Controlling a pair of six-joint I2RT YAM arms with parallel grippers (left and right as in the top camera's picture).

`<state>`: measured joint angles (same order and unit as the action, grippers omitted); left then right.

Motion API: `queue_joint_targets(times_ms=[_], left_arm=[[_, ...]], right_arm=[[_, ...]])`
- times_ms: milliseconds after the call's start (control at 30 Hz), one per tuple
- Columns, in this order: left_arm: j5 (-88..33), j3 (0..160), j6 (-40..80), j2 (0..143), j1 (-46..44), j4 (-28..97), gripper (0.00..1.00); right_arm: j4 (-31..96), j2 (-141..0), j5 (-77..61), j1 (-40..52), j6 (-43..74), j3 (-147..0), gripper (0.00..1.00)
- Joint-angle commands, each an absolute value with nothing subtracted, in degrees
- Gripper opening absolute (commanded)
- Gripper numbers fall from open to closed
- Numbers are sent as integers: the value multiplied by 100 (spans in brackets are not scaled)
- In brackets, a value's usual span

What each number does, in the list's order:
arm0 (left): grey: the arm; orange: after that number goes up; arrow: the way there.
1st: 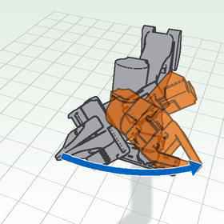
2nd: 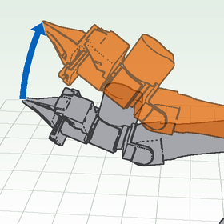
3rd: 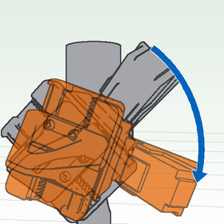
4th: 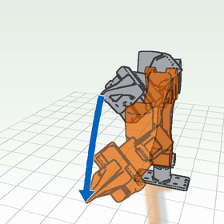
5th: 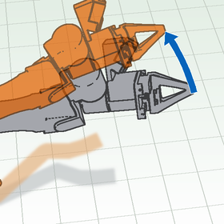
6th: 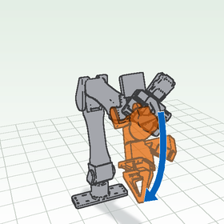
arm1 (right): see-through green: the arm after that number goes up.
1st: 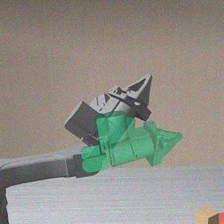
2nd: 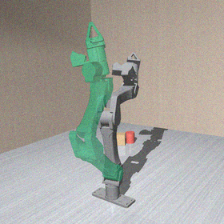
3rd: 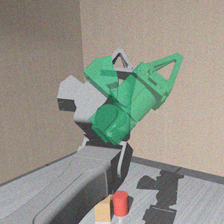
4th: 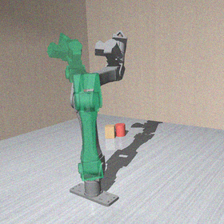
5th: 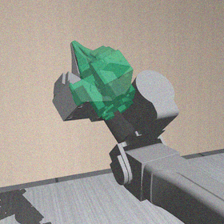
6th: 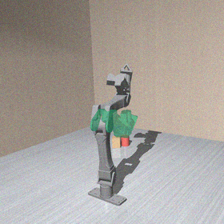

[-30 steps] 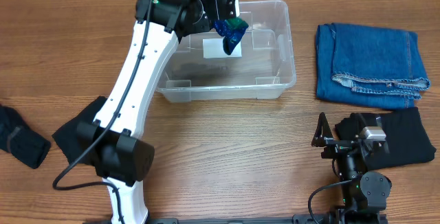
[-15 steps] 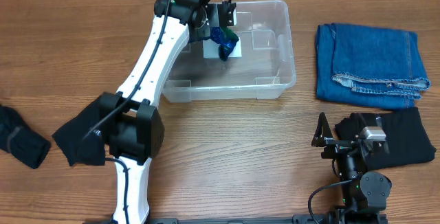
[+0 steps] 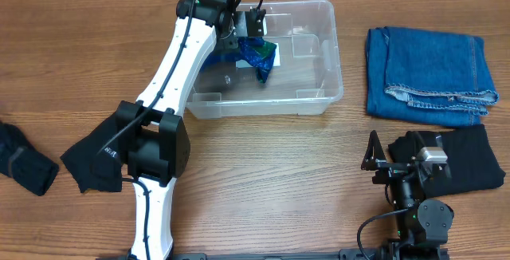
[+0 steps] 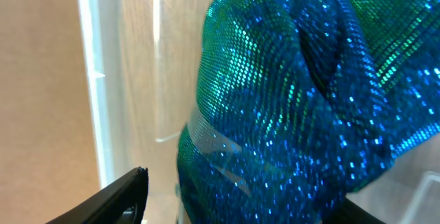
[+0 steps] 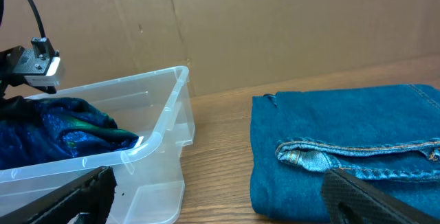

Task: Pack container
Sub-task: 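Carry the sparkly fabric with left gripper into the clear bin, release, then move left gripper to the black garment on left and grasp it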

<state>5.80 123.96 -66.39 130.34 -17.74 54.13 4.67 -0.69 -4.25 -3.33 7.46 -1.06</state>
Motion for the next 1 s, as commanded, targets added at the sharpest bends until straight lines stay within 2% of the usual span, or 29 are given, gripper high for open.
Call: queue_joint_targets(times_ms=[0,267,333,400,433,500,600,700,767,800,833,933,967], left_arm=[[491,12538,-6097,12947,-1931,5730,70],[480,12543,-5680,12252,-2187,6751,65],[482,12543,-5537,11968,-2180,6707,68],[484,12543,-5262,11660,-2147,6628,75],[482,12543,-5030,11507,-2108,6554,82],[484,12543,-4324,11183,-1977,6359,91],[484,12543,-3002,10794,-1647,6241,99],[482,12543,-1929,10479,-1151,6582,98],[370,12543,-1634,10324,-910,7057,88],[161,12543,-1625,10245,-790,7380,87],[-36,12543,-1588,10149,-666,7752,88],[233,12543,-1444,9966,-624,8595,100],[377,12543,-1372,9924,-624,8827,100]], right_arm=[[440,-23,-397,-351,707,-47,100],[440,-23,-397,-351,707,-47,100],[440,-23,-397,-351,707,-47,100],[440,-23,-397,-351,707,-47,100],[440,-23,-397,-351,707,-47,100],[440,-23,-397,-351,707,-47,100],[440,-23,-397,-351,707,-47,100],[440,-23,-397,-351,707,-47,100],[440,-23,-397,-351,707,-47,100],[440,-23,-397,-351,707,-47,100],[440,-23,-397,-351,707,-47,100],[440,-23,-397,-351,707,-47,100],[440,-23,-397,-351,707,-47,100]])
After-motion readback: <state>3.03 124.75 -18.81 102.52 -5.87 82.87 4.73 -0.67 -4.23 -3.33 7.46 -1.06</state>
